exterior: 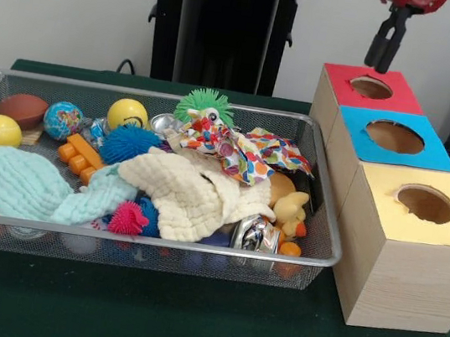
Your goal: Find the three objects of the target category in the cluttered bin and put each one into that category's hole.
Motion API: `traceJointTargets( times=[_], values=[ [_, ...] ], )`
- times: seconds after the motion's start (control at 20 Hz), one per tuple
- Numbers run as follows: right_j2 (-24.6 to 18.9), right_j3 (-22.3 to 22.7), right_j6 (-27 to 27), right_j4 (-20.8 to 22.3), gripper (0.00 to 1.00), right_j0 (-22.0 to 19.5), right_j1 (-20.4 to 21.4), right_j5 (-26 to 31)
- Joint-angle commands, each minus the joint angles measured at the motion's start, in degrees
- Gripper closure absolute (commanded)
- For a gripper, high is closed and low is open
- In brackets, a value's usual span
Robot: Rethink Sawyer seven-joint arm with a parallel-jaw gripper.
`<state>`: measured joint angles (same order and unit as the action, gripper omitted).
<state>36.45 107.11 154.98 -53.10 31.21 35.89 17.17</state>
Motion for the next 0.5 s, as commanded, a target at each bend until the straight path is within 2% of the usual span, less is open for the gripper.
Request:
traceJointTargets(
  times=[0.05, 0.35, 0.5],
  values=[
    [-4.54, -8.53, 7.52, 4.27, 0.00, -6.53, -5.40, 9.10],
    [-2.95, -15.44, 4.58, 9.54, 0.00, -11.39, -6.84, 15.49],
    [-5.19, -16.56, 4.02, 10.33, 0.00, -13.73, -7.00, 15.29]
  ],
)
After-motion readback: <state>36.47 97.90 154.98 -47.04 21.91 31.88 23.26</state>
